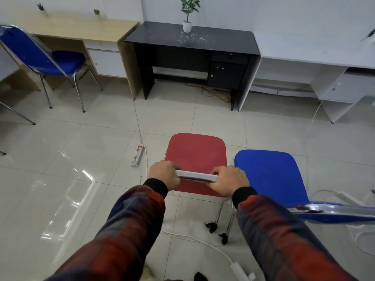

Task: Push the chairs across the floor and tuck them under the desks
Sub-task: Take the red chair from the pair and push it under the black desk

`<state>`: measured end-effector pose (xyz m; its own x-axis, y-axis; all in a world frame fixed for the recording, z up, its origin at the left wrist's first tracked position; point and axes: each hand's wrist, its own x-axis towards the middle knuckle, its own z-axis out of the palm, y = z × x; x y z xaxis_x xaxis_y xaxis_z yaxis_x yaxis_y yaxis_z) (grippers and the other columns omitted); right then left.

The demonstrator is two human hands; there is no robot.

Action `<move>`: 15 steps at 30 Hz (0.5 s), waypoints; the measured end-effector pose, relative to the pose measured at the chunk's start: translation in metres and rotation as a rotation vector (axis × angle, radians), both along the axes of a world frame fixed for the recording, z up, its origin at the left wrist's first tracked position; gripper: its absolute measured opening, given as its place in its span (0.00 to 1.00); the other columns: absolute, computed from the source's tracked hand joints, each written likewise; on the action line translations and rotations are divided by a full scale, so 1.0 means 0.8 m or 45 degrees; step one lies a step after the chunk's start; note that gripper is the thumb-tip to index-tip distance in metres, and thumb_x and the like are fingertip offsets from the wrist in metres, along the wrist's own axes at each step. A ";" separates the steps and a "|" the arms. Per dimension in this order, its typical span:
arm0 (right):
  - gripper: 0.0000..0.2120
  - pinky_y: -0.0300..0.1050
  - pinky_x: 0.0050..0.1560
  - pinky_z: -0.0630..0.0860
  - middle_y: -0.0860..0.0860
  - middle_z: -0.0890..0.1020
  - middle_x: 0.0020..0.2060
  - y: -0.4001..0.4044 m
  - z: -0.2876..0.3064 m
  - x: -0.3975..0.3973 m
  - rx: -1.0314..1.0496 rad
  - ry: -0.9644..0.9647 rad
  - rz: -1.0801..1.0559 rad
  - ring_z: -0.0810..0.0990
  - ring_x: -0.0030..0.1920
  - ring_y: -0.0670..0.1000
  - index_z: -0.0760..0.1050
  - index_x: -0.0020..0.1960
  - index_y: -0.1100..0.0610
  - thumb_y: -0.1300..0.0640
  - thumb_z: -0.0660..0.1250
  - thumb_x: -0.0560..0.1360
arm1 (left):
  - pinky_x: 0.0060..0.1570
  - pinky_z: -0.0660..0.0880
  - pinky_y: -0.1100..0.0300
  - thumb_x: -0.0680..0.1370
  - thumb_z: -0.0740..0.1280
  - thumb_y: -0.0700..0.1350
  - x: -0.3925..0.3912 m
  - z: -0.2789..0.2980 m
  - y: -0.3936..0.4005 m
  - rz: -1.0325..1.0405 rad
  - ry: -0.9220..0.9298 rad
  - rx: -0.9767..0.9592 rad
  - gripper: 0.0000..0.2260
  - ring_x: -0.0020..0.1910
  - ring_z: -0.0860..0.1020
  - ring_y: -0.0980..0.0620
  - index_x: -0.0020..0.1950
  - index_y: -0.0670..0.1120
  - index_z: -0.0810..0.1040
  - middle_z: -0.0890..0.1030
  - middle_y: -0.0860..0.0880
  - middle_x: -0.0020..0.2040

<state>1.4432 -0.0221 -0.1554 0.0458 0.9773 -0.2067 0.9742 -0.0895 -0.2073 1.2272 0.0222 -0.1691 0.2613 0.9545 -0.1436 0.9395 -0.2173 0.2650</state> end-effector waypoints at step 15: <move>0.16 0.46 0.44 0.74 0.47 0.82 0.38 0.040 -0.006 -0.049 0.014 -0.017 0.032 0.80 0.40 0.53 0.80 0.52 0.48 0.40 0.65 0.71 | 0.46 0.76 0.61 0.69 0.71 0.52 -0.048 0.000 0.052 -0.016 -0.047 -0.015 0.10 0.43 0.79 0.54 0.49 0.57 0.83 0.83 0.59 0.43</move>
<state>1.4043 0.0098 -0.1606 0.0241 0.9804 -0.1954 0.9788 -0.0629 -0.1949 1.1887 0.0635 -0.1692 0.2785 0.9495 -0.1448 0.9263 -0.2257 0.3016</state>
